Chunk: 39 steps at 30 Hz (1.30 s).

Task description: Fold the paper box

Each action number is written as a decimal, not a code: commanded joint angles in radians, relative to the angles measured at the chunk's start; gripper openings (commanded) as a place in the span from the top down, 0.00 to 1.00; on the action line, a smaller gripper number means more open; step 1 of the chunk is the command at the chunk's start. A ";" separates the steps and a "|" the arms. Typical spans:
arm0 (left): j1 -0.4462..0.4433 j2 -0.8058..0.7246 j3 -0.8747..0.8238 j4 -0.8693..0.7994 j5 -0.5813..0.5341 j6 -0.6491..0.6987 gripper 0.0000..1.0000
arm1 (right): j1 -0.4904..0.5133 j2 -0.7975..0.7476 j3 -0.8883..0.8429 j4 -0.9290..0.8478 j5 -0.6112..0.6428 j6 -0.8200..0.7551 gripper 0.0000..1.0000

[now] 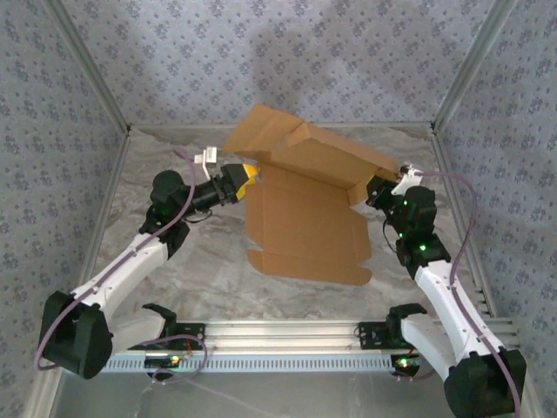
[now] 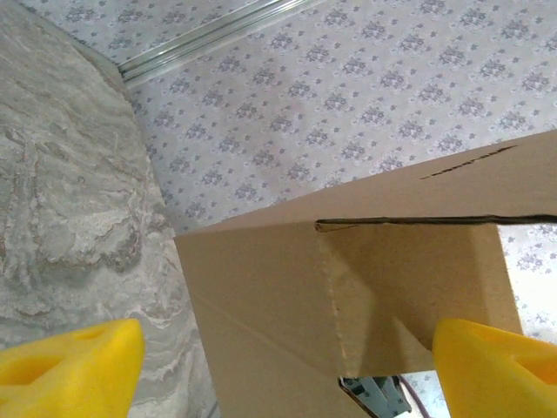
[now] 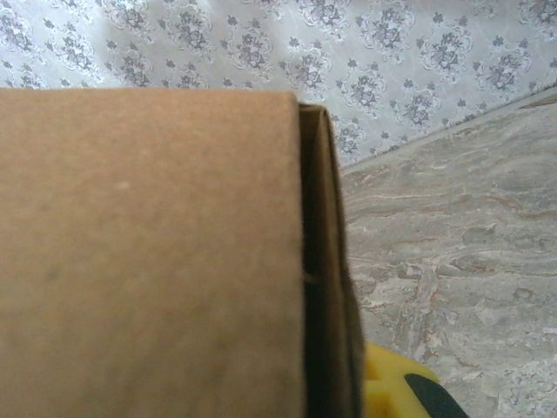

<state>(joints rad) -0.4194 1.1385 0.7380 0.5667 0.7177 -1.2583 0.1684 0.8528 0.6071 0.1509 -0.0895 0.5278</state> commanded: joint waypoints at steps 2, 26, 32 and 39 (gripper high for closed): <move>-0.005 0.043 0.036 0.011 -0.010 0.025 0.17 | 0.018 0.015 0.005 0.063 0.025 0.017 1.00; 0.079 0.358 0.326 -0.277 0.028 0.272 0.81 | 0.030 0.415 0.182 0.307 0.102 -0.111 1.00; 0.087 0.435 0.359 -0.192 0.051 0.211 0.61 | 0.022 0.533 0.225 0.413 0.079 -0.089 1.00; 0.112 0.504 0.388 -0.026 0.089 0.109 0.50 | -0.009 0.724 0.336 0.570 0.021 0.048 1.00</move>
<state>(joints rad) -0.3153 1.6135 1.0740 0.4271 0.7506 -1.1027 0.1665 1.5253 0.8623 0.5682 -0.0257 0.4706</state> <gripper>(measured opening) 0.515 0.114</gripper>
